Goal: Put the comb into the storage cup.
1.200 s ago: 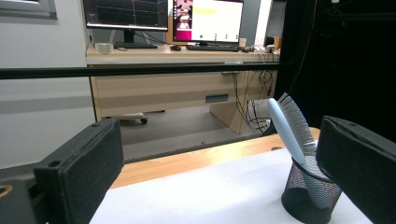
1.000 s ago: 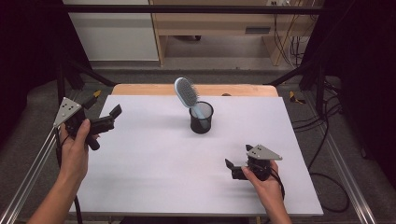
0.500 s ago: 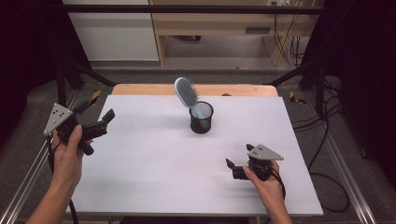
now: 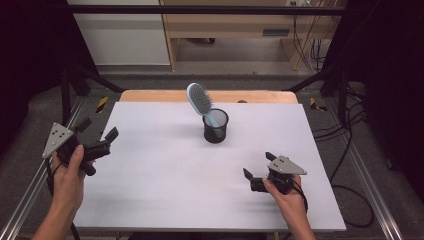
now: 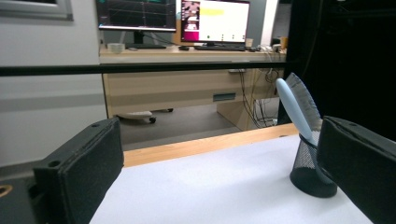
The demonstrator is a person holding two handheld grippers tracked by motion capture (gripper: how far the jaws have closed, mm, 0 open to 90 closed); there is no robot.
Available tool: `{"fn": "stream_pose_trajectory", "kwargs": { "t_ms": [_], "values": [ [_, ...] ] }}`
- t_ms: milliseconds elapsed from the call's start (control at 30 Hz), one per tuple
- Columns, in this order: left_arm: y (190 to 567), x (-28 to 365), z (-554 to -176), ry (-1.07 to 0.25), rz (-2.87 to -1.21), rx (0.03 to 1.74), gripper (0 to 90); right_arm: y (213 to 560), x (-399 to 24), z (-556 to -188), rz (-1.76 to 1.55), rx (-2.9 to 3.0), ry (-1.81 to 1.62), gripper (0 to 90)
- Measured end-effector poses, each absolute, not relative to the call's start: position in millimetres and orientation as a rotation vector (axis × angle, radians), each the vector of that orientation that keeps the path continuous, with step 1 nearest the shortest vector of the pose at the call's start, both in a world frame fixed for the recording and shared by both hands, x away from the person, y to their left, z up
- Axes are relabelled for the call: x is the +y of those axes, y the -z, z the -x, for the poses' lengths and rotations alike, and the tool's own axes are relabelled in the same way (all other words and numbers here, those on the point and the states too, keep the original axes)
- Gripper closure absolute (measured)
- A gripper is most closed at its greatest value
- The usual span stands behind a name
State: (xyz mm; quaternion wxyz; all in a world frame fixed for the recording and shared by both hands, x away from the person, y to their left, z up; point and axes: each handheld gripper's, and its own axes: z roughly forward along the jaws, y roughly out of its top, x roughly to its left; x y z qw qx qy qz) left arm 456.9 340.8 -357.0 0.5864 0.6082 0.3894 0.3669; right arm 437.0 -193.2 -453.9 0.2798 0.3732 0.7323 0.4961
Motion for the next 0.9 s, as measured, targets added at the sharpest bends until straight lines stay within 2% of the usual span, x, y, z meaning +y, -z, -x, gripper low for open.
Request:
{"fn": "stream_pose_trajectory", "kwargs": {
  "t_ms": [467,900],
  "values": [
    [379,343,-444,-0.884,-1.412,0.911,1.2,456,-196,-435,-0.977,2.006,-1.327,6.9],
    [397,350,-438,-0.890,-1.412,0.944,2.2,450,-200,-432,-0.949,1.982,-1.380,3.4]
  ]
}}
